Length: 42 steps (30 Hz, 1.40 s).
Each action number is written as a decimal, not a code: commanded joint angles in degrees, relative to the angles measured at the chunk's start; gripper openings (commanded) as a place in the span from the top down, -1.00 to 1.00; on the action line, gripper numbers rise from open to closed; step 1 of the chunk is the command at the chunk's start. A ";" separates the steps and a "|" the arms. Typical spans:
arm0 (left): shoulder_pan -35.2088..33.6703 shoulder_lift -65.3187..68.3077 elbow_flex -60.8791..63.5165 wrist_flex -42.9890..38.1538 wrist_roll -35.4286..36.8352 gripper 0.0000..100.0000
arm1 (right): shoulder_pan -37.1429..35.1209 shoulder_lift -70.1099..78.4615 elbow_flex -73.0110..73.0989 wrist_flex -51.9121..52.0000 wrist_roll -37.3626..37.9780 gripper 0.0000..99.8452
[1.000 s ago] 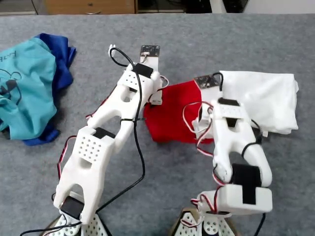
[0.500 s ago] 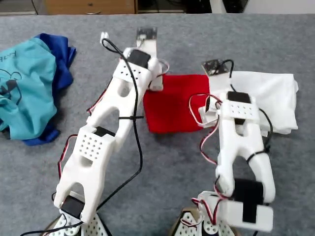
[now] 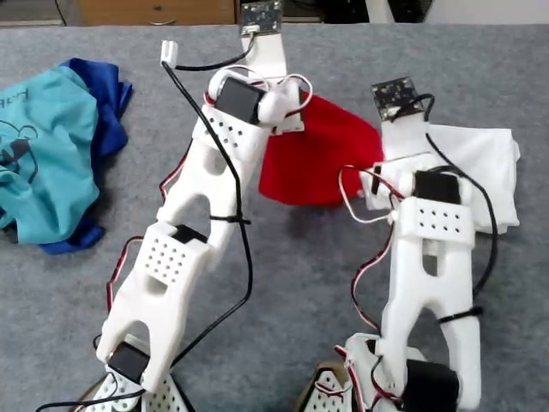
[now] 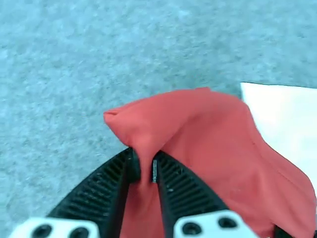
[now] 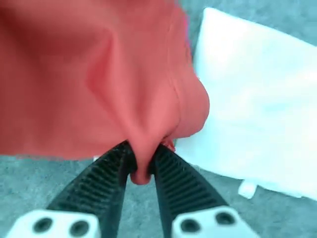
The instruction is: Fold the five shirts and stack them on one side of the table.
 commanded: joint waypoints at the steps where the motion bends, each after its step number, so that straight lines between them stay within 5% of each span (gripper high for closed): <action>1: 1.67 -2.95 -4.75 -1.76 2.20 0.97 | 3.21 -2.33 -4.88 0.18 0.35 1.00; 13: 6.33 -3.03 -3.52 -16.53 7.38 0.96 | 10.33 -2.33 -8.22 -0.26 1.67 1.00; 30: -0.35 -7.25 -4.04 -4.84 7.38 0.96 | 3.12 -1.71 -5.93 -4.22 -0.18 1.00; 42: -13.89 3.47 -4.57 1.85 7.03 0.96 | -2.42 17.19 -11.03 -10.90 -0.53 1.00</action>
